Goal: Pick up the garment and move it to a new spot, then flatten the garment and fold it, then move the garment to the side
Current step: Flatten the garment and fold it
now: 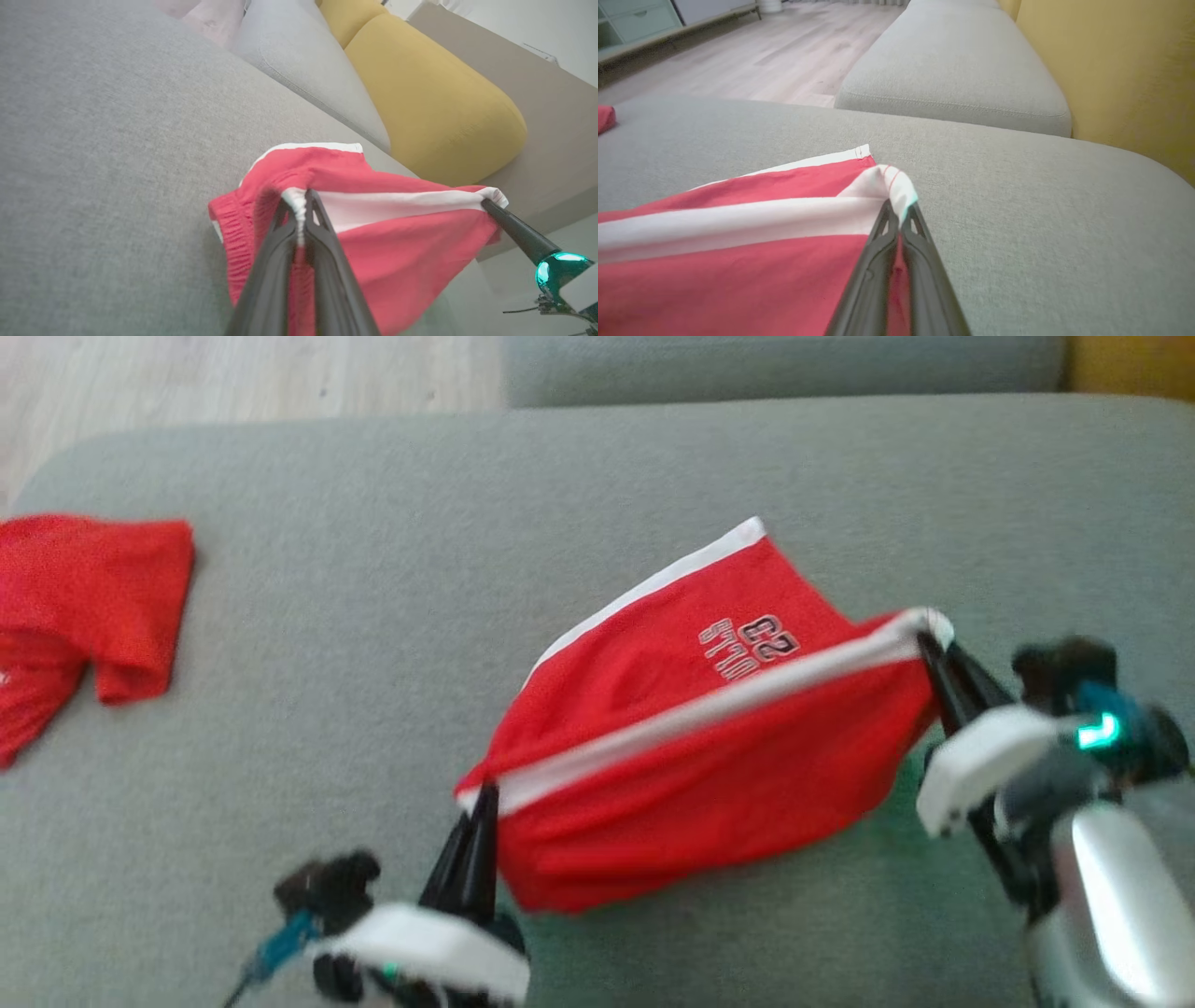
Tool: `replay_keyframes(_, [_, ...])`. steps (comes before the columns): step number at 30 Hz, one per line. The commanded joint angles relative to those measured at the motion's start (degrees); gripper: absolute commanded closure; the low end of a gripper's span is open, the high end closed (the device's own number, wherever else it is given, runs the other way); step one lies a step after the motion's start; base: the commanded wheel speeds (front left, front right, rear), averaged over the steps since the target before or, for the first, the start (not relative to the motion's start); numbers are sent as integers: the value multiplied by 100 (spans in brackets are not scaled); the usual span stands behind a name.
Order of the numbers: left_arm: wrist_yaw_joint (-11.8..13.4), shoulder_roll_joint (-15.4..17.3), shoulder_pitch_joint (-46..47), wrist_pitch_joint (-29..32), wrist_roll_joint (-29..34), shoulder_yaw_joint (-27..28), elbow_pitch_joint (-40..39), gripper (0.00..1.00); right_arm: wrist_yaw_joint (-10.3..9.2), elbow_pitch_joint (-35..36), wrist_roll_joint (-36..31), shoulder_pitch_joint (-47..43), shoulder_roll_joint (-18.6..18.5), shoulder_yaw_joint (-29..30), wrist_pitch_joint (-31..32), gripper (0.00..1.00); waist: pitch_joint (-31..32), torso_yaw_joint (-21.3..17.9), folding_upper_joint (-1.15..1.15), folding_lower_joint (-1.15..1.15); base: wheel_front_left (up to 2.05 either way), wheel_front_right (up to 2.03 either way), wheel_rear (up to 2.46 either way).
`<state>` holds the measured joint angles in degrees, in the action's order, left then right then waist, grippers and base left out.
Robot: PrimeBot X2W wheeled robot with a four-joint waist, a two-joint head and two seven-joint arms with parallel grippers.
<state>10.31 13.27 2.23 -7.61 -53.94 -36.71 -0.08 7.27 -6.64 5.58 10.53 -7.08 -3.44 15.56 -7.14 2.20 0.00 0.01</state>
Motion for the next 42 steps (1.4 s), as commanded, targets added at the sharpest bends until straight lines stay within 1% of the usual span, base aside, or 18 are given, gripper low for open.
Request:
replay_keyframes(1, [-23,-37,268,9,-33,239,-72,100,22,92,39,311,-108,-162,31,100,-164,167,0,-1,0,0,0])
replay_keyframes(6, [-144,-284,857,246,-214,273,605,100,22,-949,210,1336,-446,-552,158,100,-421,409,0,-1,0,0,0])
replay_keyframes(10, [-229,-474,1242,324,-252,249,1031,100,22,-1629,341,2051,-612,-868,150,100,-592,557,0,-1,0,0,0])
replay_keyframes(14, [-249,-663,1552,369,-300,233,1332,100,22,-2251,482,2630,-679,-1079,180,100,-735,687,0,-1,0,0,0])
replay_keyframes(19, [-216,-820,1884,364,-306,192,1681,100,22,-2966,473,3200,-737,-1242,139,100,-840,803,0,-1,0,0,0])
replay_keyframes(20, [-207,-846,1931,365,-326,189,1734,100,22,-3094,468,3292,-733,-1274,96,89,-850,819,0,-1,0,0,0])
replay_keyframes(22, [-192,-889,2009,356,-363,181,1819,100,22,-3347,472,3450,-709,-1315,-9,81,-857,847,0,-1,0,0,0])
replay_keyframes(23, [-175,-905,2042,350,-369,171,1859,100,22,-3469,461,3523,-701,-1340,-69,72,-858,860,0,-1,0,0,0])
replay_keyframes(24, [-155,-919,2071,341,-374,162,1894,100,22,-3579,452,3594,-686,-1368,-145,45,-858,871,0,-1,0,0,0])
replay_keyframes(25, [-133,-930,2101,317,-359,149,1924,73,22,-3682,438,3659,-669,-1391,-233,0,-856,880,0,-1,0,0,0])
replay_keyframes(26, [-114,-939,2124,294,-345,133,1947,45,22,-3780,422,3720,-651,-1414,-335,0,-852,884,0,-1,0,0,0])
replay_keyframes(27, [-97,-947,2139,273,-336,119,1959,0,22,-3874,415,3774,-628,-1430,-444,0,-846,887,0,-1,0,0,0])
replay_keyframes(30, [-36,-953,2133,209,-264,56,1941,0,22,-4146,434,3874,-562,-1481,-762,0,-795,893,0,-1,0,0,0])
replay_keyframes(35, [42,-743,1957,151,-64,-69,1731,0,22,-4530,527,3944,-524,-1615,-1083,0,-675,872,0,-1,0,0,0])
replay_keyframes(36, [42,-743,1957,151,-64,-69,1731,0,22,-4530,527,3944,-524,-1615,-1083,0,-675,872,0,-1,0,0,0])
replay_keyframes(41, [176,-295,1589,21,196,-132,1288,0,22,-4775,708,3934,-560,-1813,-1236,0,-513,819,0,-1,0,0,0])
replay_keyframes(42, [251,-66,1430,-94,365,-149,1051,0,22,-4877,806,3895,-616,-1889,-1204,0,-428,816,0,-1,0,0,0])
